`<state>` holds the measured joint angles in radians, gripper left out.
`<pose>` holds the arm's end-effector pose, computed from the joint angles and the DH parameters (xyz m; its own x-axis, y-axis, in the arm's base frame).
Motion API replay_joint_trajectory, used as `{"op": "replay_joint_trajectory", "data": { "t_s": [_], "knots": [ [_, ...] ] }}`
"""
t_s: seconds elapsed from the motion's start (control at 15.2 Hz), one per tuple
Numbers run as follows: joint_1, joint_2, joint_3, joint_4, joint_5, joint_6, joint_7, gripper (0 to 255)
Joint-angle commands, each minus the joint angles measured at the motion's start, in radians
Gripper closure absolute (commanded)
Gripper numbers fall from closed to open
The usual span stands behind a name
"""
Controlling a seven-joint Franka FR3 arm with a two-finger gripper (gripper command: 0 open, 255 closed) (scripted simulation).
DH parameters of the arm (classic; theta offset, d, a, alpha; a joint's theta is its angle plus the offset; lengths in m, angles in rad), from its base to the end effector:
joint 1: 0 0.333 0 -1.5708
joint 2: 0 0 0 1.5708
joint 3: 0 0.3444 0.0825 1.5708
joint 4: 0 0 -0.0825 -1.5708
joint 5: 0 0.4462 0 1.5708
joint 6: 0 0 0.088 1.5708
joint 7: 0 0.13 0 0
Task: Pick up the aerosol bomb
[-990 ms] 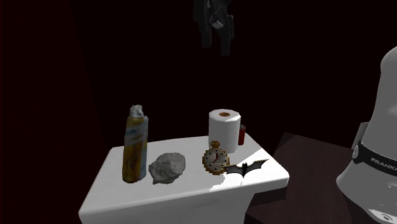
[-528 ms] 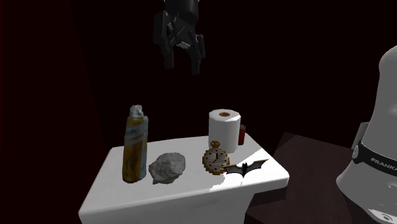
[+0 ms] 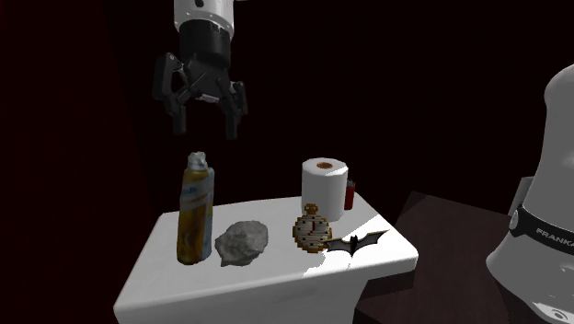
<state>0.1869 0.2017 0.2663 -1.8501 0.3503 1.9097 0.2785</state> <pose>0.5773 0.3097 0.3906 0.9657 0.0700 -0.2499 -0.0076 -0.9548 -0.2972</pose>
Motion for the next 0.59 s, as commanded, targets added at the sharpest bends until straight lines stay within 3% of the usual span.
{"op": "replay_joint_trajectory", "data": {
  "t_s": [0.0,0.53],
  "knots": [
    [0.009,0.039,0.005,0.025,-0.001,0.015,0.01,0],
    [0.014,0.074,0.004,-0.018,0.001,0.09,-0.013,0]
  ]
}}
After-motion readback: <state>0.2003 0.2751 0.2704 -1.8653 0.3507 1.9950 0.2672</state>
